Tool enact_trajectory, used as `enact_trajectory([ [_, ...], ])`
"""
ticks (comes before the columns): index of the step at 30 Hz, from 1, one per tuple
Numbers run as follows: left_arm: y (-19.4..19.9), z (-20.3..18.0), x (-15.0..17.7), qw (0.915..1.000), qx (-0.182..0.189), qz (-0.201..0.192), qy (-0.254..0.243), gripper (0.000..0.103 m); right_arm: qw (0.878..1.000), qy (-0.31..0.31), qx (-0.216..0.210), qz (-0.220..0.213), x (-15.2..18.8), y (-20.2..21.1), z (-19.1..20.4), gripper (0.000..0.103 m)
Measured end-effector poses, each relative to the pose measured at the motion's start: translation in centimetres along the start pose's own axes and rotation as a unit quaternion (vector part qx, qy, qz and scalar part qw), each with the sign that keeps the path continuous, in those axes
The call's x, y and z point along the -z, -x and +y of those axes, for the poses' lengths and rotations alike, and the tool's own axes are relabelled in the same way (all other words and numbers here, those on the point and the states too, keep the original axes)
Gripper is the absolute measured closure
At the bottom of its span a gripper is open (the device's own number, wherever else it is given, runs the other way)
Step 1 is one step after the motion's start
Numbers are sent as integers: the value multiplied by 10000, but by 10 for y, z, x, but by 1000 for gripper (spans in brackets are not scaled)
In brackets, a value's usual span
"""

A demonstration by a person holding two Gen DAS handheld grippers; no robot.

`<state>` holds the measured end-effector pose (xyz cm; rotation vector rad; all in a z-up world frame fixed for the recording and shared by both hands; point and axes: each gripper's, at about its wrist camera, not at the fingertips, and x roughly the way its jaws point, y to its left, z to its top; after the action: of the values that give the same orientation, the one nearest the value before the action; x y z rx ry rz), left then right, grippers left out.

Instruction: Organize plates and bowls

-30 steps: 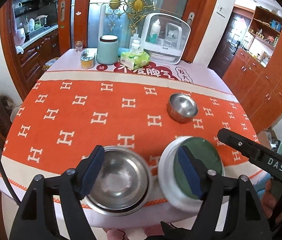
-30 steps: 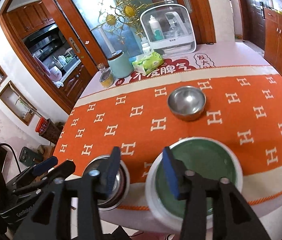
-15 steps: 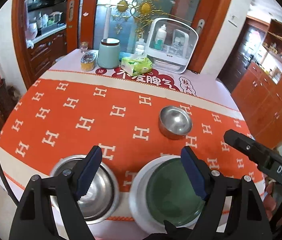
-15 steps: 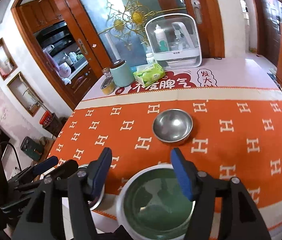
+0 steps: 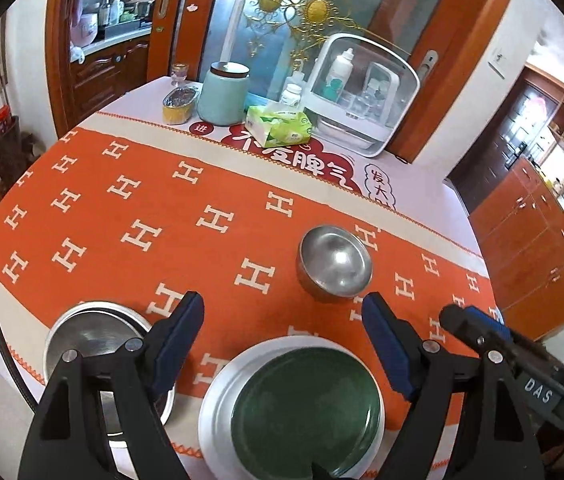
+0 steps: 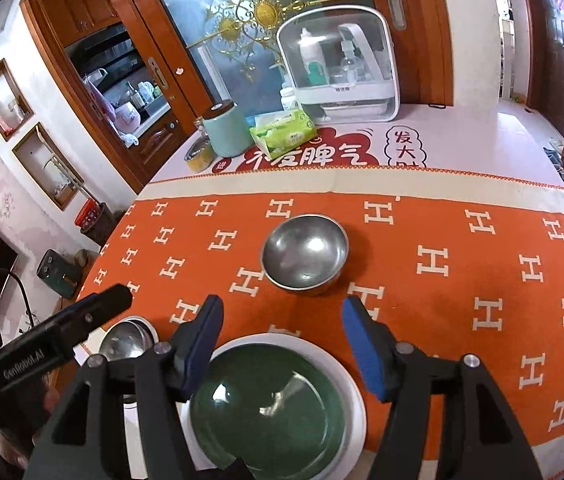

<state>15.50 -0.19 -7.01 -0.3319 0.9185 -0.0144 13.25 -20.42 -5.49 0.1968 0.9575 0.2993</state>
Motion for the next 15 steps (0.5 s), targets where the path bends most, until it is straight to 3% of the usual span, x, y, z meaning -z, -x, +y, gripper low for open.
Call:
enact_trajectory([
  [7,-27,-2,-15,9998,-119,113,144,23,9997,-151,-112,127,-15,-23,-24,41],
  [15,-77,-11,-29,9985,-137,522,129,23,9983,-278,-304,412,-26,-63,-44,41],
])
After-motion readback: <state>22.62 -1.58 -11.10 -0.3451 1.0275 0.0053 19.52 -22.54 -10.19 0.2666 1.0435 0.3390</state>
